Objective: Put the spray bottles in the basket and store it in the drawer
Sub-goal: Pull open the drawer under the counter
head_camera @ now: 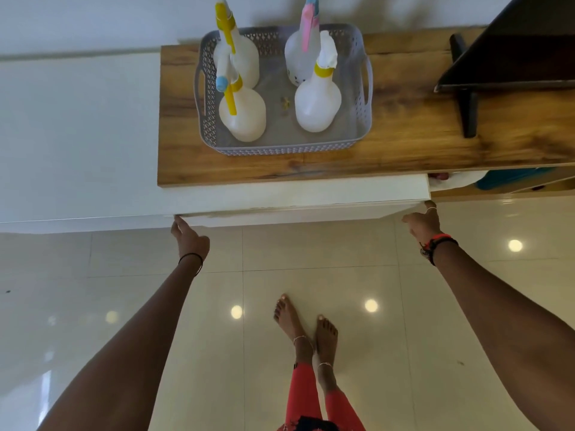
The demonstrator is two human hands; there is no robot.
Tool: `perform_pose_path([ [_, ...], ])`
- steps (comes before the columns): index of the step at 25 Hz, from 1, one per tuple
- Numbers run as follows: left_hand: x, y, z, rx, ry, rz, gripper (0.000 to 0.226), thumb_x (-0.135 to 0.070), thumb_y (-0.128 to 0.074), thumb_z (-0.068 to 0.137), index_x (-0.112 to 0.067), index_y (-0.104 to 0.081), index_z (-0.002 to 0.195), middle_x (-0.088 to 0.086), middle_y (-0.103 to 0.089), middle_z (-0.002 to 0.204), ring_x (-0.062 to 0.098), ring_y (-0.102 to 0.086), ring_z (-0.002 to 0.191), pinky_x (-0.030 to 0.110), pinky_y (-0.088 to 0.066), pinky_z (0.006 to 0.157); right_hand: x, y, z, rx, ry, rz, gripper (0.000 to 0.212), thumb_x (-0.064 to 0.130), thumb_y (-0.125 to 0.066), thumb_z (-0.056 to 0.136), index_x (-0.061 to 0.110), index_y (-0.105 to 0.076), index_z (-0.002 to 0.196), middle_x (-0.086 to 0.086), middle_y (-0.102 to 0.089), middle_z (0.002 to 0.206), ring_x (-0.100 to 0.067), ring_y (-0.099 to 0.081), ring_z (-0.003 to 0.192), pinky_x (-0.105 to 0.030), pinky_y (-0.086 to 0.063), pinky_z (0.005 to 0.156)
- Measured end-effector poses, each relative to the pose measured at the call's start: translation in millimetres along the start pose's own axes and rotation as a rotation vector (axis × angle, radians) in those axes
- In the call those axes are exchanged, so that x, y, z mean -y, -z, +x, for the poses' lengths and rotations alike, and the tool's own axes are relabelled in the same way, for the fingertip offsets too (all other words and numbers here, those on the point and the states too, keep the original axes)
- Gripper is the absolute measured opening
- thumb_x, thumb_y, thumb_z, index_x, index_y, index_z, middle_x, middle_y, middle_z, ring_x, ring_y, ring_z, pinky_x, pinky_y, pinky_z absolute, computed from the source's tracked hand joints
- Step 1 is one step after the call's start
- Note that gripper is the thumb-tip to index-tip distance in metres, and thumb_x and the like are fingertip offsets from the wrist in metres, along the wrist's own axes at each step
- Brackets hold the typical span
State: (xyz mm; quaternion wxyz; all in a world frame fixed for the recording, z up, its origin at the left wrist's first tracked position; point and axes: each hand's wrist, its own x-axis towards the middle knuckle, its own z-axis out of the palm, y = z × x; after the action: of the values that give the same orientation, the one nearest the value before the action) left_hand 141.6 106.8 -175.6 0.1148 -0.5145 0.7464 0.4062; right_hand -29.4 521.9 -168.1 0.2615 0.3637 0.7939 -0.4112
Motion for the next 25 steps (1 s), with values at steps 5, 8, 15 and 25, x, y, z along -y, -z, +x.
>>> perform_pose_path([
  [5, 13, -1, -6, -0.082, -0.14, 0.508, 0.081, 0.005, -0.047, 0.084, -0.004, -0.002, 0.151, 0.016, -0.007, 0.159, 0.042, -0.043, 0.126, 0.048, -0.034, 0.109, -9, -1, 6, -0.03, 0.07, -0.076, 0.078, -0.002, -0.056, 0.083, 0.016, -0.023, 0.151, 0.0, -0.043, 0.068, -0.02, -0.046, 0.062, -0.028, -0.04, 0.058],
  [8, 19, -3, -10, -0.162, -0.231, 0.678, 0.08, 0.003, -0.05, 0.083, -0.004, -0.006, 0.15, 0.018, -0.011, 0.158, 0.038, -0.037, 0.132, 0.047, -0.021, 0.117, -16, -1, 10, -0.063, 0.117, -0.105, 0.079, 0.001, -0.059, 0.082, 0.017, -0.024, 0.15, -0.021, -0.062, 0.105, -0.035, -0.06, 0.098, -0.033, -0.044, 0.081],
  [15, 22, -1, -18, -0.198, -0.259, 0.803, 0.072, 0.003, -0.047, 0.085, -0.002, -0.015, 0.148, 0.018, -0.021, 0.154, 0.03, -0.019, 0.145, 0.047, -0.011, 0.12, -31, 7, 10, -0.027, 0.137, -0.245, 0.081, 0.006, -0.061, 0.082, 0.02, -0.021, 0.151, -0.022, -0.051, 0.136, -0.038, -0.057, 0.116, -0.032, -0.044, 0.084],
  [25, -7, -46, -64, 0.01, -0.625, 0.915, 0.073, 0.002, -0.035, 0.089, -0.018, -0.001, 0.152, 0.011, -0.007, 0.161, 0.024, -0.007, 0.15, 0.043, -0.007, 0.123, -29, -74, -89, -0.055, 0.896, -0.961, 0.063, 0.01, -0.047, 0.091, 0.004, -0.026, 0.15, -0.018, -0.034, 0.152, -0.031, -0.028, 0.144, -0.039, -0.027, 0.119],
])
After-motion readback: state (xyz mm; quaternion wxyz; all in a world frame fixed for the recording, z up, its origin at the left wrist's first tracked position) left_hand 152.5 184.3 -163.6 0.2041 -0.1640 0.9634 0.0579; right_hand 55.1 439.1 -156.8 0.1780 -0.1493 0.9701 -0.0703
